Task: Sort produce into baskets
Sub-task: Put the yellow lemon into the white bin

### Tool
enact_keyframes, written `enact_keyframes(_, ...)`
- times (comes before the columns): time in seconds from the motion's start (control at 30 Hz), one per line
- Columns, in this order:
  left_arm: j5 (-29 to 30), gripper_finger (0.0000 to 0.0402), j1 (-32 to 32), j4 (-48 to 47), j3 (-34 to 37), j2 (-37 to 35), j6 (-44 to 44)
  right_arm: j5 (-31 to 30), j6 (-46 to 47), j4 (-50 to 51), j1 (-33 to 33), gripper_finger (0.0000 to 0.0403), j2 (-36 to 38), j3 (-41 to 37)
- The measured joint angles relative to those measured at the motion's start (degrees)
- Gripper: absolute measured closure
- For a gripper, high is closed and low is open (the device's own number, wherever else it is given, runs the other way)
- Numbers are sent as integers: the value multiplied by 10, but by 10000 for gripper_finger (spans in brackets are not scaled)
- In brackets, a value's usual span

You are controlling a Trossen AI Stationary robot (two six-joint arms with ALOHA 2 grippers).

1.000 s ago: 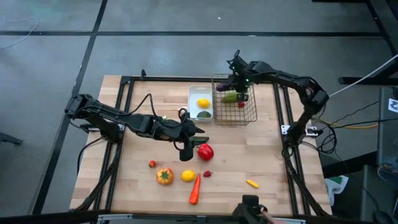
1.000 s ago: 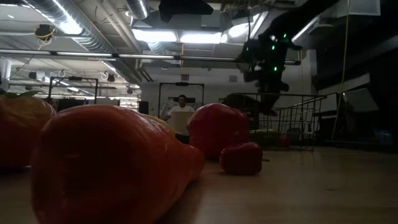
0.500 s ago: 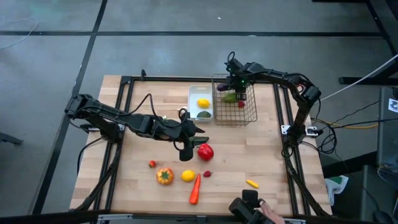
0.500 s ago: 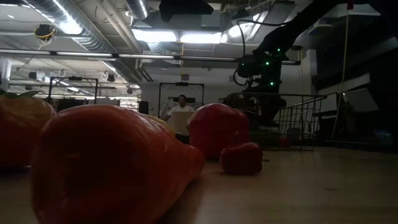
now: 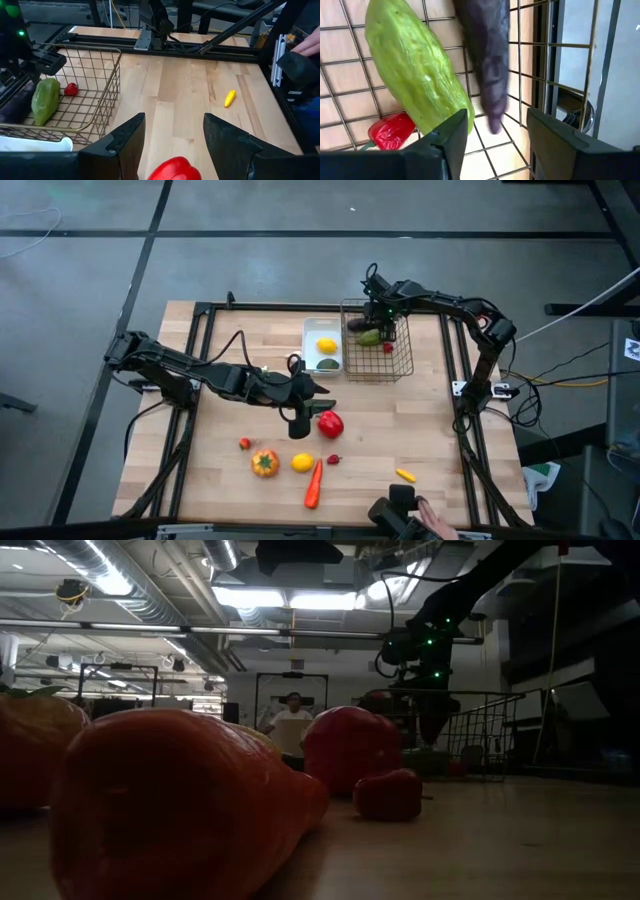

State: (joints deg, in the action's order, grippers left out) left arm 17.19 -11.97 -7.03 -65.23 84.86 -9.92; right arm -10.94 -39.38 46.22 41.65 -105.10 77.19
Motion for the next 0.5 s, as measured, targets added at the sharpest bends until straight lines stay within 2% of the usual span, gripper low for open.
enact_keyframes(0.17,0,204,0,0,0,0,0,0,0,1,0,185,0,0)
enact_keyframes(0.5,-2,204,-2,0,0,0,-19,0,0,1,0,186,0,0)
